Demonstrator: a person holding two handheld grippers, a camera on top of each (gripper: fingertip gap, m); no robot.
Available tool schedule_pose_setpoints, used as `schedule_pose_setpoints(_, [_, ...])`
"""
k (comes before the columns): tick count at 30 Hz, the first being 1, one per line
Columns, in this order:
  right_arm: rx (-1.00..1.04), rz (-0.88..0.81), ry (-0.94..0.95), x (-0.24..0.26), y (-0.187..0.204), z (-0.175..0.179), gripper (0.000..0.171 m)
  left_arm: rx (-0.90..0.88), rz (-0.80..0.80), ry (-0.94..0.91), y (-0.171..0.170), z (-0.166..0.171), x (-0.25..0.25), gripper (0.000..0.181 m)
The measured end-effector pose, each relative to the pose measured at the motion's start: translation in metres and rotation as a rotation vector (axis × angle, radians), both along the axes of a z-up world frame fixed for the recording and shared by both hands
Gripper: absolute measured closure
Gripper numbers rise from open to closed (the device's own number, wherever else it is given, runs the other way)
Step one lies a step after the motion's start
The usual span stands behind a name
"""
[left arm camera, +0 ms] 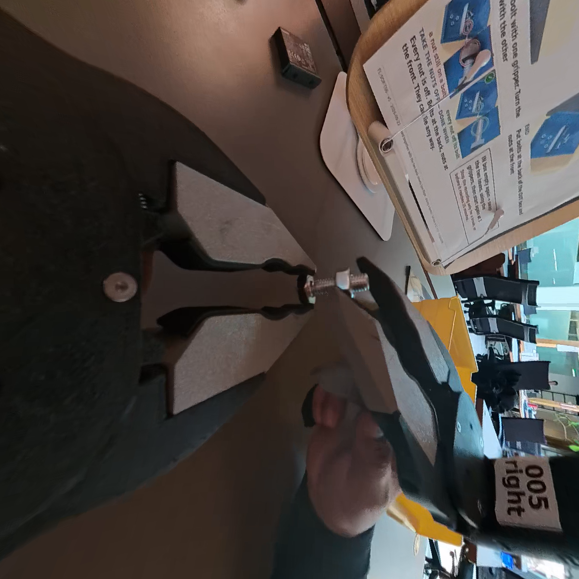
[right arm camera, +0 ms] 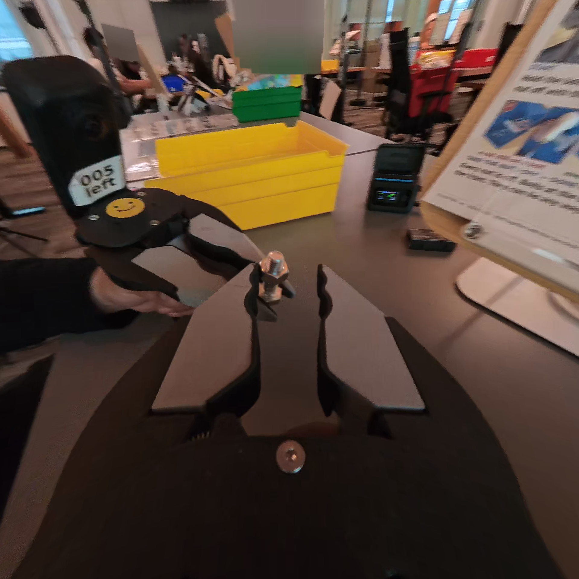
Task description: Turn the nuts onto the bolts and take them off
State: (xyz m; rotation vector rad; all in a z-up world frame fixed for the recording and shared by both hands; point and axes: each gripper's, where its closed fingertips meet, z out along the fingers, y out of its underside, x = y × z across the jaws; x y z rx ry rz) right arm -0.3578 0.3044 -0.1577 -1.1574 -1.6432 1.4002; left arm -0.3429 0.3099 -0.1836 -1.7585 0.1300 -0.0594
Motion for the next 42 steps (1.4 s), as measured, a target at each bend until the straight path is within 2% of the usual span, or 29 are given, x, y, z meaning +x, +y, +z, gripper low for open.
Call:
schedule_pose_setpoints(3, [-0.026,-0.058,-0.011,0.001,0.016,0.001,0.142,-0.002,0.022,-0.028,0.0,0.0,-0.006,0.165])
schedule_pose_setpoints(5, [-0.043,-0.037,0.013,0.003,0.012,0.006,0.149,0.003,0.025,-0.027,-0.001,0.001,-0.007,0.165])
schedule_pose_setpoints(8, [-0.051,0.028,0.03,0.004,-0.005,0.01,0.141,0.006,0.035,-0.016,-0.001,0.001,-0.008,0.165])
schedule_pose_setpoints(13, [-0.135,0.002,0.008,0.003,0.003,0.01,0.142,0.055,0.047,0.04,-0.002,0.007,-0.007,0.165])
schedule_pose_setpoints(17, [-0.23,0.066,-0.019,0.005,-0.001,0.011,0.138,0.081,0.012,0.092,-0.001,0.01,0.002,0.165])
schedule_pose_setpoints(18, [-0.255,0.099,-0.044,0.005,-0.006,0.008,0.14,0.09,-0.001,0.111,-0.001,0.01,0.006,0.165])
schedule_pose_setpoints(19, [-0.269,0.122,-0.066,0.005,-0.011,0.005,0.15,0.083,0.002,0.128,-0.001,0.009,0.008,0.165])
schedule_pose_setpoints(21, [-0.251,0.107,-0.084,0.003,-0.009,0.0,0.155,0.063,0.009,0.131,0.0,0.006,0.008,0.165])
schedule_pose_setpoints(26, [-0.17,0.084,-0.06,0.005,-0.008,0.003,0.155,0.107,0.006,0.061,-0.003,0.013,0.005,0.164])
schedule_pose_setpoints(31, [-0.049,0.097,-0.055,0.005,-0.02,-0.003,0.155,0.046,-0.109,-0.092,-0.003,0.008,0.016,0.165])
schedule_pose_setpoints(34, [0.021,0.07,-0.053,0.003,-0.02,-0.006,0.155,0.011,-0.09,-0.061,-0.002,0.002,0.013,0.165])
schedule_pose_setpoints(37, [-0.008,0.125,-0.034,0.007,-0.027,-0.002,0.156,0.02,-0.088,0.014,-0.003,0.003,0.016,0.165])
schedule_pose_setpoints(42, [0.042,0.092,-0.026,0.01,-0.013,0.001,0.147,0.027,-0.054,-0.031,-0.005,0.006,0.004,0.165])
